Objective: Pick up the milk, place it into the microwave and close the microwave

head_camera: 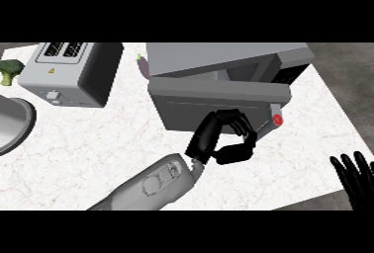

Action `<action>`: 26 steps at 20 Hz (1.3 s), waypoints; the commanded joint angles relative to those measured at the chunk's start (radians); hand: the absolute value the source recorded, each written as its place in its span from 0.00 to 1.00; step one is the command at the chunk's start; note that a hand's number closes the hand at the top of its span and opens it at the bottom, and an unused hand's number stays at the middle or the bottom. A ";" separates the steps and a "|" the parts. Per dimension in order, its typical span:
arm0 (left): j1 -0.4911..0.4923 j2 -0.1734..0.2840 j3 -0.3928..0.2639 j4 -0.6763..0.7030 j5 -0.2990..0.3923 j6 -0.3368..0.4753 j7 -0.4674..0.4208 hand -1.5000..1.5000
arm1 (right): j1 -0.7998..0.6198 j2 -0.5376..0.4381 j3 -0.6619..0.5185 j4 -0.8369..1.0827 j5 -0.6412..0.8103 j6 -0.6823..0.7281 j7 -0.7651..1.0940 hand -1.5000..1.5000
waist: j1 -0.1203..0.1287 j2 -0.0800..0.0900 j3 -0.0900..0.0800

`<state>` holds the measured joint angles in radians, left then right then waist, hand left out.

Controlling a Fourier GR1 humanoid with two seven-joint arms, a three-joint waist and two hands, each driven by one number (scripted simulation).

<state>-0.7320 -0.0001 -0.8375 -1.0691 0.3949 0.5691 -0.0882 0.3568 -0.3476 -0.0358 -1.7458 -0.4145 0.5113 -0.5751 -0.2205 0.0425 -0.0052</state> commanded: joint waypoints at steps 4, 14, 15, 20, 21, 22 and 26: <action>-0.101 0.000 0.109 0.083 0.145 0.034 -0.084 1.00 | 0.013 -0.048 0.012 -0.068 -0.054 0.063 0.030 0.00 | -0.046 0.017 -0.002; -0.189 0.000 0.149 0.181 0.243 0.035 -0.172 1.00 | 0.028 -0.069 0.009 -0.126 -0.128 0.064 0.079 0.00 | -0.100 0.030 0.001; -0.176 0.000 0.156 0.191 0.246 0.034 -0.192 1.00 | 0.035 -0.072 0.010 -0.142 -0.127 0.065 0.079 0.00 | -0.103 0.031 0.000; -0.196 0.000 0.156 0.196 0.275 0.050 -0.214 1.00 | 0.028 -0.086 -0.002 -0.154 -0.167 0.078 0.088 0.00 | -0.111 0.035 0.002; -0.179 0.000 0.146 0.206 0.275 0.054 -0.229 1.00 | 0.044 -0.084 0.003 -0.164 -0.175 0.083 0.087 0.00 | -0.118 0.034 0.003; -0.186 0.000 0.158 0.205 0.280 0.045 -0.236 1.00 | 0.048 -0.091 -0.003 -0.159 -0.186 0.086 0.092 0.00 | -0.116 0.038 0.003; -0.179 0.000 0.140 0.209 0.297 0.056 -0.257 1.00 | 0.047 -0.100 0.010 -0.180 -0.200 0.097 0.106 0.00 | -0.126 0.041 0.003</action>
<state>-0.8243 0.0083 -0.7332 -0.9492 0.6692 0.6587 -0.3446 0.3991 -0.4375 -0.0280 -1.9123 -0.5954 0.5884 -0.4694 -0.3260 0.0645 -0.0024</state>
